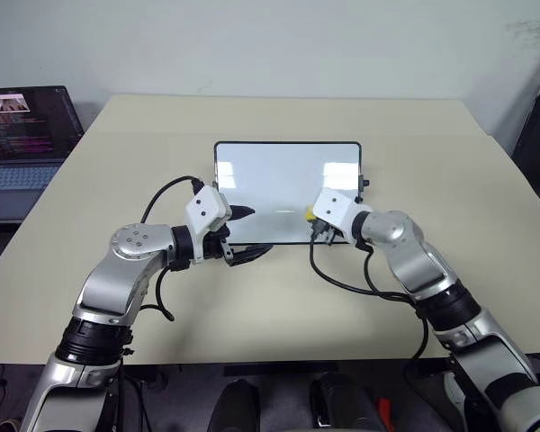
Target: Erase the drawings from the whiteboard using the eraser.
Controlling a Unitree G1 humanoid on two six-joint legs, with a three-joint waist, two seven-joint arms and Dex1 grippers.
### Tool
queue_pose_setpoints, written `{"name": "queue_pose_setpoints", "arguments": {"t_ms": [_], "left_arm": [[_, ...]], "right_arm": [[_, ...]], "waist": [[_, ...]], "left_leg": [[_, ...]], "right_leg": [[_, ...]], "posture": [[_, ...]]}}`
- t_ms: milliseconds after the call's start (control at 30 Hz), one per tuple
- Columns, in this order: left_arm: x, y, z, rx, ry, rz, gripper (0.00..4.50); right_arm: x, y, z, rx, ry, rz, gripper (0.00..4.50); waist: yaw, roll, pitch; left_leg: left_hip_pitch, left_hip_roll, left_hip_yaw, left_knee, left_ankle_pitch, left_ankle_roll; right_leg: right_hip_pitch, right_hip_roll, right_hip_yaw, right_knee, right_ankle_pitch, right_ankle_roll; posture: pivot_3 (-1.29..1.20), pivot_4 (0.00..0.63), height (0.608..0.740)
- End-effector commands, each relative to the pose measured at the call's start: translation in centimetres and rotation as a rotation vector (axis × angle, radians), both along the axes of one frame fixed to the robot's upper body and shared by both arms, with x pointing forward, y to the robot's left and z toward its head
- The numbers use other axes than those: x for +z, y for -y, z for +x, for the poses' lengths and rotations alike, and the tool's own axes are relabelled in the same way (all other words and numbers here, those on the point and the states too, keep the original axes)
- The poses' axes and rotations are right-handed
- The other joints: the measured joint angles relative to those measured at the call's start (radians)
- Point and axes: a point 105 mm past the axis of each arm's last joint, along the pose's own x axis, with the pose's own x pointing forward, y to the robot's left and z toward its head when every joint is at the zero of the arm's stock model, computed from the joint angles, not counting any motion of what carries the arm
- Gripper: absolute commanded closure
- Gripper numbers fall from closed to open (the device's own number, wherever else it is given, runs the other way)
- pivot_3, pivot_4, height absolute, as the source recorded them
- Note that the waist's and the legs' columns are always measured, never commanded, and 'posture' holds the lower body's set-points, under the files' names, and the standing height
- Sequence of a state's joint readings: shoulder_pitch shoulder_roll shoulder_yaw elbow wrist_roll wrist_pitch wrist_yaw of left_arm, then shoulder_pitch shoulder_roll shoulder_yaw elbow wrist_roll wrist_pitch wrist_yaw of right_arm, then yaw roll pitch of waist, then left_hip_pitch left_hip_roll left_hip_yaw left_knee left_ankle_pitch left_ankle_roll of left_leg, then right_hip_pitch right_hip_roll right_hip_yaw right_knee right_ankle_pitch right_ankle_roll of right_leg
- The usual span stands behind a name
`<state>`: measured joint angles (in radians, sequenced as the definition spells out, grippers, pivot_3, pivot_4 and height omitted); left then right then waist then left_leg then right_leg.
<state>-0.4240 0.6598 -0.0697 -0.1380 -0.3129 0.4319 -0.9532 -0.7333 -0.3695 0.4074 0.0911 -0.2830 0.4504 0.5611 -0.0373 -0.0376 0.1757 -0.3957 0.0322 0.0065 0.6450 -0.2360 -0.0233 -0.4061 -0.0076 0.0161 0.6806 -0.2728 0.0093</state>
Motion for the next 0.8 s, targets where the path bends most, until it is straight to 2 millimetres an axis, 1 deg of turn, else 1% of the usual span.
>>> {"name": "queue_pose_setpoints", "arguments": {"t_ms": [33,100,167,233,333,400,467,500,633,733,800], "left_arm": [[1.1,-0.4,-0.1,0.004,0.039,-0.010,0.00],[1.0,-0.2,-0.3,-0.004,0.033,-0.009,0.00],[0.9,-0.2,-0.3,-0.006,0.031,-0.010,0.00],[1.0,-0.2,-0.3,-0.005,0.032,-0.011,0.00],[1.0,-0.3,-0.3,-0.004,0.033,-0.012,0.00],[1.1,-0.3,-0.2,-0.004,0.034,-0.012,0.00],[1.2,-0.3,-0.2,-0.004,0.035,-0.013,0.00],[1.2,-0.3,-0.1,-0.005,0.035,-0.013,0.00],[1.2,-0.2,0.0,-0.005,0.037,-0.016,0.00],[1.2,0.1,-0.1,-0.016,0.032,-0.026,0.00],[1.2,0.2,-0.2,-0.019,0.029,-0.027,0.00]], "right_arm": [[4.4,0.9,2.1,-0.090,0.224,0.036,3.50],[4.9,0.6,2.3,-0.085,0.243,0.056,3.50],[4.6,0.4,2.3,-0.073,0.228,0.058,3.50],[2.8,0.1,1.7,-0.031,0.142,0.019,3.50],[-0.7,0.2,0.1,0.035,-0.029,-0.061,3.50],[-2.0,0.4,-0.8,0.061,-0.095,-0.097,3.50],[-2.4,0.5,-1.2,0.072,-0.116,-0.115,3.50],[-2.4,0.5,-1.2,0.075,-0.119,-0.120,3.50],[-1.9,0.7,-1.0,0.063,-0.088,-0.129,3.50],[0.7,1.5,0.7,-0.010,0.066,-0.124,3.50],[1.4,1.6,0.7,-0.019,0.078,-0.088,3.50]], "waist": [[0.003,0.000,0.000],[0.005,0.000,0.000],[0.006,0.000,0.000],[0.006,0.000,0.000],[0.006,0.000,0.000],[0.006,0.000,0.000],[0.006,0.000,0.000],[0.006,0.000,0.000],[0.006,0.000,0.000],[0.006,0.000,0.000],[0.006,0.000,0.000]], "left_leg": [[0.000,0.000,0.000,0.000,0.000,0.000],[-0.003,0.000,0.000,0.000,0.000,0.000],[-0.004,-0.001,0.000,-0.001,0.000,0.000],[-0.005,-0.001,0.000,-0.001,-0.001,-0.002],[-0.005,-0.001,0.000,-0.001,-0.003,-0.003],[-0.004,-0.001,0.000,-0.001,-0.003,-0.003],[-0.003,-0.001,0.000,-0.001,-0.003,-0.003],[-0.003,-0.001,-0.001,-0.001,-0.003,-0.003],[-0.001,-0.001,-0.001,0.000,-0.002,-0.002],[-0.001,-0.001,-0.001,0.000,-0.002,-0.002],[-0.001,-0.001,-0.001,0.000,-0.001,-0.002]], "right_leg": [[0.000,0.000,0.000,0.000,0.000,0.000],[-0.002,0.000,-0.001,-0.001,-0.001,-0.001],[-0.002,0.000,-0.001,-0.001,0.000,-0.004],[-0.003,-0.001,0.000,-0.001,0.000,-0.005],[-0.003,-0.002,-0.001,-0.002,-0.001,-0.004],[-0.002,-0.002,-0.001,-0.002,-0.001,-0.004],[-0.001,-0.002,-0.001,-0.001,-0.002,-0.002],[-0.001,-0.002,-0.001,-0.001,-0.003,0.000],[0.000,-0.001,-0.001,0.000,-0.003,0.000],[0.000,-0.001,-0.001,0.000,-0.002,0.000],[0.000,-0.001,-0.001,0.000,-0.002,0.000]], "posture": [[0.00,0.150,0.740],[0.00,0.150,0.740],[0.00,0.150,0.740],[0.00,0.150,0.740],[0.00,0.150,0.740],[0.00,0.150,0.740],[0.00,0.150,0.740],[0.00,0.150,0.740],[0.00,0.150,0.740],[0.00,0.150,0.740],[0.00,0.150,0.740]]}}
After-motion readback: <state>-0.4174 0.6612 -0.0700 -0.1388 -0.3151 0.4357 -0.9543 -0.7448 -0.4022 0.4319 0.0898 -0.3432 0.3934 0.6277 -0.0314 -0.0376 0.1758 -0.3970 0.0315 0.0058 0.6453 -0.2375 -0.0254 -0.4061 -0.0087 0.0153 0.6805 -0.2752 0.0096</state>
